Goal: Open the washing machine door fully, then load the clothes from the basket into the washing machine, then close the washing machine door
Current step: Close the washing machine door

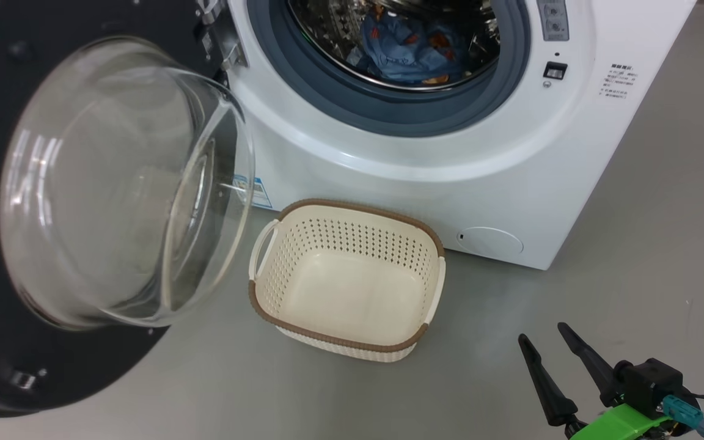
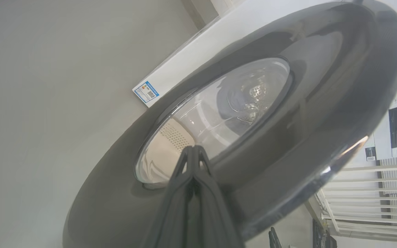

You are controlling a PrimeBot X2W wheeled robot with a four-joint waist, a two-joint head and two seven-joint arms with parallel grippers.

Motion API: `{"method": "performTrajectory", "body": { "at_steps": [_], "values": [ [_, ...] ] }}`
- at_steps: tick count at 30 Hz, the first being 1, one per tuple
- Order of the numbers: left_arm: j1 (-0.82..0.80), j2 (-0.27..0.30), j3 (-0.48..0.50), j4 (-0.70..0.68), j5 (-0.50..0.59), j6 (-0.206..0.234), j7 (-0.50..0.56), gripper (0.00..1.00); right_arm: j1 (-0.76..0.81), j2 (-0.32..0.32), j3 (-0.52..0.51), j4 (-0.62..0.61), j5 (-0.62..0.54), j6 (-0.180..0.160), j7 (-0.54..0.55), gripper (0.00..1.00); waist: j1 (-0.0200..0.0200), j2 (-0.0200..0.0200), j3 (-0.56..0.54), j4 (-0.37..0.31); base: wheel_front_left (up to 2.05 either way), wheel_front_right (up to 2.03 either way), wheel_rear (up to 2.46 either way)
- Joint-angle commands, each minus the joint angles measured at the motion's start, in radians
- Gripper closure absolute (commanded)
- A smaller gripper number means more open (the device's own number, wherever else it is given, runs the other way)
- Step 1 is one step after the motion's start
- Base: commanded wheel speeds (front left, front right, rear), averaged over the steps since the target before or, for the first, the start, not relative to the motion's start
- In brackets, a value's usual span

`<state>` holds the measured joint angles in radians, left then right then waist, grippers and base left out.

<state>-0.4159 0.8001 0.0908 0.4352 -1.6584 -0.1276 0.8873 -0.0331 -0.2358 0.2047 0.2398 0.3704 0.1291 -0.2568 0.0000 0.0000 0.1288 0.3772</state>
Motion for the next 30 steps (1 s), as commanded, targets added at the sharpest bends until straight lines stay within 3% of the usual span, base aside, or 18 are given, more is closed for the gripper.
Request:
{"method": "performTrajectory", "body": {
  "at_steps": [1, 13, 30],
  "values": [
    [-0.015, 0.046, 0.033, -0.049, -0.006, -0.003, 0.025, 1.0, 0.011, -0.013, 0.013, -0.02, -0.008, 0.002, -0.005, 0.0, 0.0, 0.0, -0.01, 0.0, 0.0, 0.0, 0.0],
    [0.046, -0.035, 0.018, -0.293, -0.005, -0.003, 0.118, 1.0, 0.04, -0.02, -0.005, -0.029, -0.032, 0.002, -0.005, 0.0, 0.0, 0.0, -0.04, -0.052, 0.0, 0.0, 0.0],
    [-0.004, -0.154, -0.036, -0.467, 0.031, -0.003, 0.174, 1.0, 0.04, 0.004, -0.035, -0.048, -0.078, 0.002, -0.005, 0.0, 0.0, 0.0, -0.025, -0.194, 0.0, 0.0, 0.0]
  ]
}}
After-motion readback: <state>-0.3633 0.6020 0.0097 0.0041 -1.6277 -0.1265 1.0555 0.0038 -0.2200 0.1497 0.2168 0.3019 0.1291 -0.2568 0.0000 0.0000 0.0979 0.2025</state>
